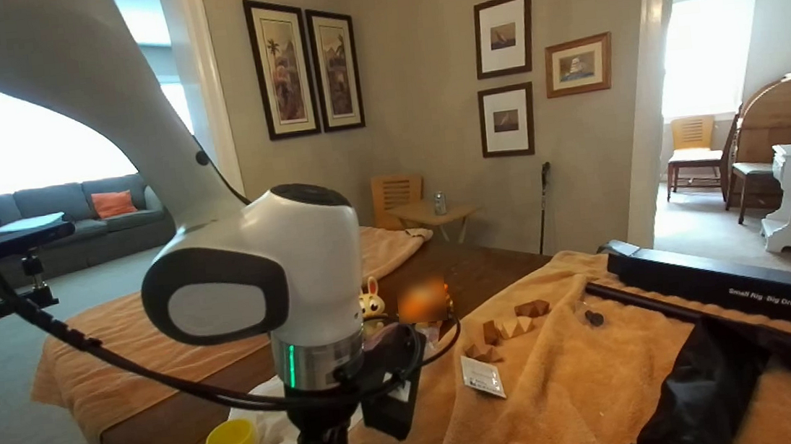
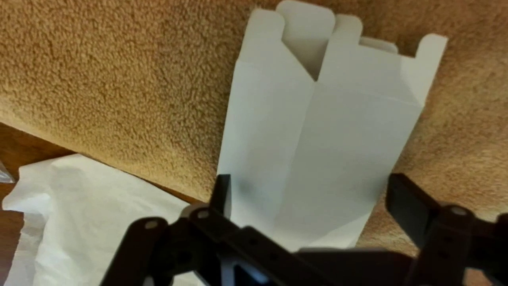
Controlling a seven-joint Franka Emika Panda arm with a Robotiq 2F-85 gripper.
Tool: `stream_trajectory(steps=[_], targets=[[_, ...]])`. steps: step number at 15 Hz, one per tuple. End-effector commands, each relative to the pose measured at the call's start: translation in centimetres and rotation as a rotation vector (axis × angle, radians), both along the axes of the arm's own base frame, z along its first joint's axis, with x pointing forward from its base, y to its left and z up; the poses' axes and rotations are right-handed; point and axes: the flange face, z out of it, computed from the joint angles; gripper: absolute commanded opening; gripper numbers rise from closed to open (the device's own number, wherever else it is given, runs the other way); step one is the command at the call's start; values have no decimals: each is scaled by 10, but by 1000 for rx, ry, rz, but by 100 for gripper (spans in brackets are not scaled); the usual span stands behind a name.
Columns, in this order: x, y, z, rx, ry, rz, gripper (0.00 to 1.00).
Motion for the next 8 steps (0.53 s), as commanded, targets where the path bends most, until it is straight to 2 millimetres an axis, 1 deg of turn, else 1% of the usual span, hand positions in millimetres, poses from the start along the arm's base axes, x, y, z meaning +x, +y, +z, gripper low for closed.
stream_trajectory(steps=[1,3,6,8], targets=[[2,2,1,15,-23,9,74],[2,3,1,16,-23,8,70],[2,3,1,16,-23,7,47],[2,2,1,16,-23,7,35]])
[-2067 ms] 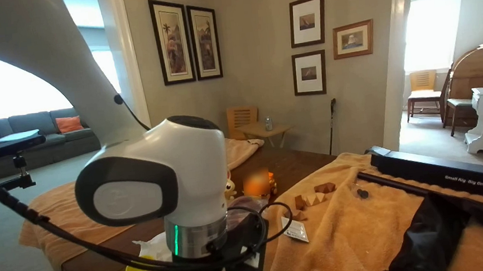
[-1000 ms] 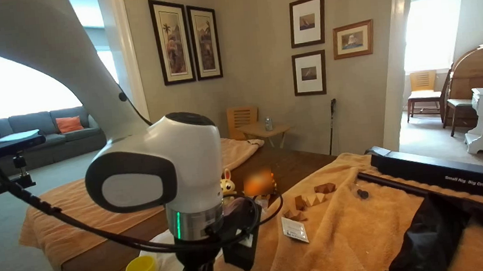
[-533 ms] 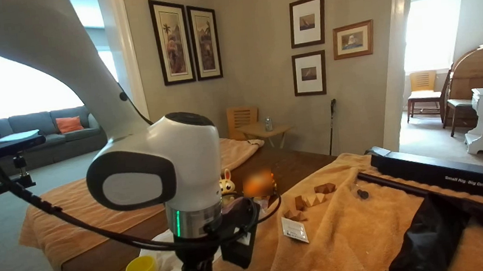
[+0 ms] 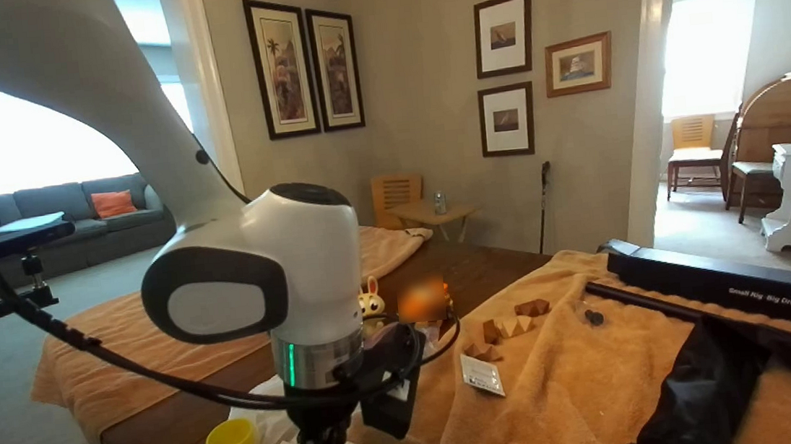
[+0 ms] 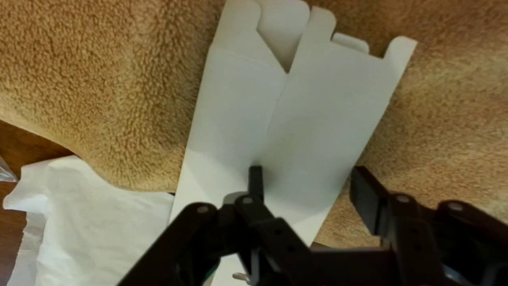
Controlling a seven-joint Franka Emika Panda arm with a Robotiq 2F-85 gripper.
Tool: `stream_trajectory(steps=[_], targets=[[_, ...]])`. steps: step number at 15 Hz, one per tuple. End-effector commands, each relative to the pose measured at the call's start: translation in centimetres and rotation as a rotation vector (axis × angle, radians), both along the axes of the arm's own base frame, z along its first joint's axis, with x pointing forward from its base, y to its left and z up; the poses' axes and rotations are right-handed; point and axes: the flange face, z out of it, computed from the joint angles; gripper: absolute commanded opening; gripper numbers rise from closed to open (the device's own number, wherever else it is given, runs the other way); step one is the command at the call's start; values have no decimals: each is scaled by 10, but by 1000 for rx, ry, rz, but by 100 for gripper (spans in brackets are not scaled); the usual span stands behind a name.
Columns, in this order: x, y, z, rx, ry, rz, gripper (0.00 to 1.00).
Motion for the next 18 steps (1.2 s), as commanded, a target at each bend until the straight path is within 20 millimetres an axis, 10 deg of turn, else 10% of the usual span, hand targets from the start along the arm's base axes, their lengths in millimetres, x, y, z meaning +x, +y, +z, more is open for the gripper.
stream_trajectory(steps=[1,2,8,18], targets=[[2,1,1,12,-23,10,43],[2,1,1,13,-23,9,71],[3,2,2,15,-32,-4,98],[7,-3,9,13,-102,-101,100]])
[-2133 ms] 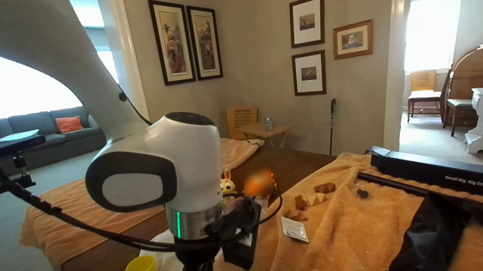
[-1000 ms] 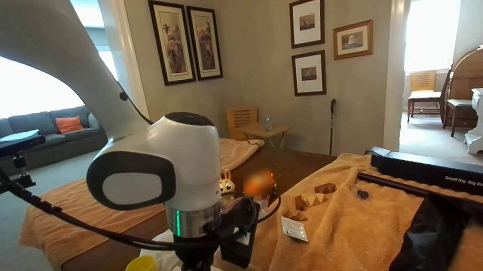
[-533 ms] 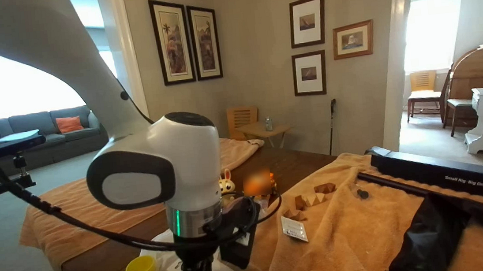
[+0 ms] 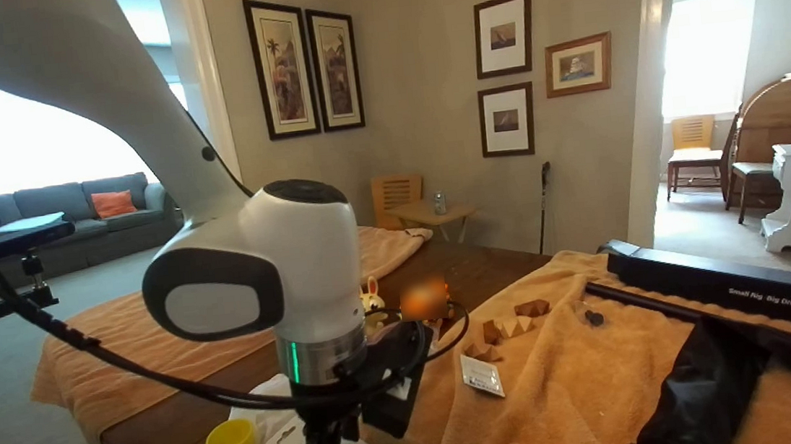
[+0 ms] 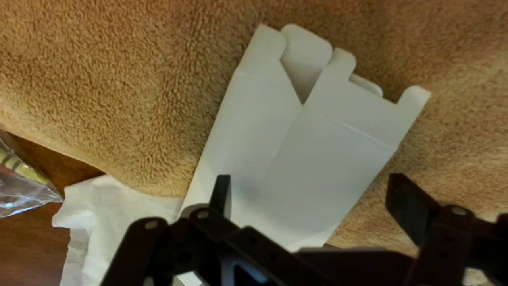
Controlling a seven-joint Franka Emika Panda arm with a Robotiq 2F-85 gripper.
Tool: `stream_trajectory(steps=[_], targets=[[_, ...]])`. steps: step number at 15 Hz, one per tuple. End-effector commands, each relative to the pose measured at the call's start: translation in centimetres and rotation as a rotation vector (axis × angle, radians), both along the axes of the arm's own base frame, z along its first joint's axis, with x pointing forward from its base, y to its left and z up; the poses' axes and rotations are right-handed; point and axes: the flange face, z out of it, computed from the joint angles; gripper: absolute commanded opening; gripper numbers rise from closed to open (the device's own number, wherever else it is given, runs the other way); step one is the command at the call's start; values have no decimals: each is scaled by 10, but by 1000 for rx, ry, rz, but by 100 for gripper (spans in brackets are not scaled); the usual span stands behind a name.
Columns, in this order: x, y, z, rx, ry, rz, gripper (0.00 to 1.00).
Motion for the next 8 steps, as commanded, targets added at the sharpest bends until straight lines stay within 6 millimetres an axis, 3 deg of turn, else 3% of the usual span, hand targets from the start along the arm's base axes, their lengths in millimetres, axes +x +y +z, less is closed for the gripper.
stream_trajectory(steps=[1,8], targets=[[1,-1,4,5,-48,-24,100],[3,0,0,8,-52,-45,100]])
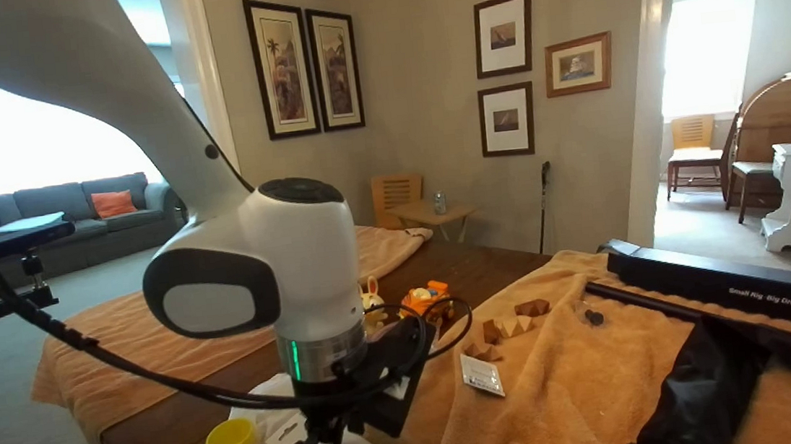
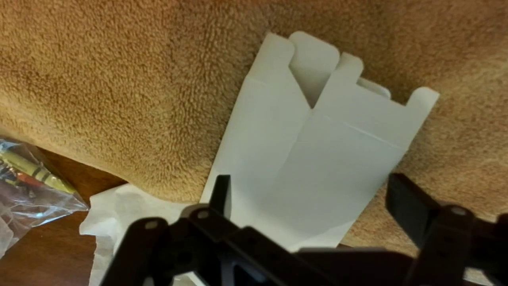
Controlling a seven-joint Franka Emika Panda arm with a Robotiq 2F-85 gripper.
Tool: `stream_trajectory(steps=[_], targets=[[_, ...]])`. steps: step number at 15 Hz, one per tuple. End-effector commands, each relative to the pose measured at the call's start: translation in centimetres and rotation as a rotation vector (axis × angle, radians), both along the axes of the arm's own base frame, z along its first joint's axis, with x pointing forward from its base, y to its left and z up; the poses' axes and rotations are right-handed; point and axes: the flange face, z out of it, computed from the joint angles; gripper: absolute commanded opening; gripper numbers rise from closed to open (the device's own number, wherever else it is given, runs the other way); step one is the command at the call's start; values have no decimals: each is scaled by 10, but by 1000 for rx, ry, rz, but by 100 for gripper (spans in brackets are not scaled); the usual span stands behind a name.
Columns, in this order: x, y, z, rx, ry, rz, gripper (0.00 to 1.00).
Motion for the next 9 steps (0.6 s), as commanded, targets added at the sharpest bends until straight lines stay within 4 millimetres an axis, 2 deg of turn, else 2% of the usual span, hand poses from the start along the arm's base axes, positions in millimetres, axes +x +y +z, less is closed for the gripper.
stream_trajectory(steps=[1,9], targets=[[0,-2,-2,-2,-24,7,100],[5,4,-12,-45,-81,-55,100]])
